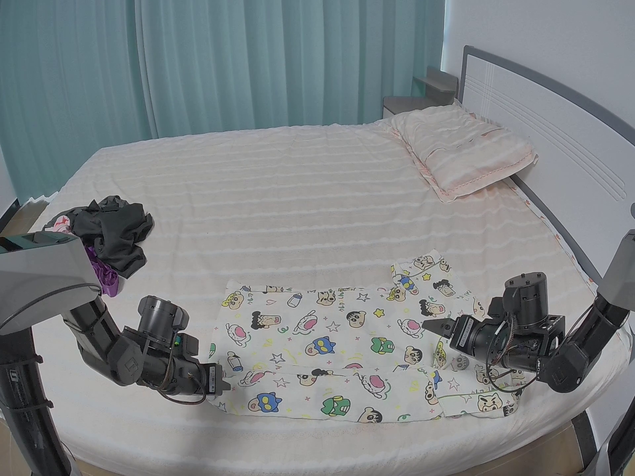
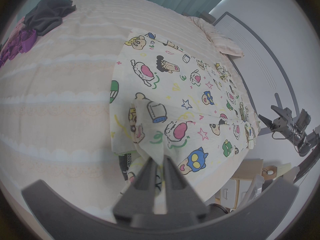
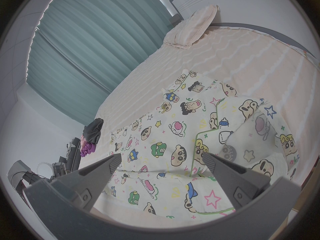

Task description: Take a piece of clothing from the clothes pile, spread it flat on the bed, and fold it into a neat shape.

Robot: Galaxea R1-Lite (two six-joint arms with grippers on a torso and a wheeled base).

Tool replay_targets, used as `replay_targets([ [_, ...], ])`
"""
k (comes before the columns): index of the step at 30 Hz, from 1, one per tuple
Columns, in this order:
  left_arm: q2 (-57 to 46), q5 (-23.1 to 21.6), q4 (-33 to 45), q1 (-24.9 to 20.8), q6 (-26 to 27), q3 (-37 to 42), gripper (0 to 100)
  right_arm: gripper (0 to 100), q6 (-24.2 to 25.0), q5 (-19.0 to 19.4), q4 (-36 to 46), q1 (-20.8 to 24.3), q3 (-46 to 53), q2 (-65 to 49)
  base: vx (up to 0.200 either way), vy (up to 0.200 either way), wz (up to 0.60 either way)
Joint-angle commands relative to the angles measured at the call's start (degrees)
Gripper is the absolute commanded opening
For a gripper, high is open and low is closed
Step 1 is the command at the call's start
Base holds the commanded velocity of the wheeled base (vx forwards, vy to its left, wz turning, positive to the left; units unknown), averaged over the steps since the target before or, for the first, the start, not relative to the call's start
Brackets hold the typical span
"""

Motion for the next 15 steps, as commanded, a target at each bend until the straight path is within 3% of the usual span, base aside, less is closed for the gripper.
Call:
replay_targets([
  [1,-1.2,0.1,0.0,0.6,0.3,1.3,0,100,0.0,0.0,-0.1,-0.1,-0.1,0.4,0.000,0.000,0.00],
  [7,-4.4,0.3,0.1,0.6,0.5,3.7,0,100,-0.1,-0.1,0.0,-0.3,-0.2,0.5,0.000,0.000,0.00],
  [15,-9.2,0.3,0.6,0.1,0.2,8.0,0,100,-4.7,-0.6,0.5,-2.8,0.4,0.3,0.000,0.000,0.00],
])
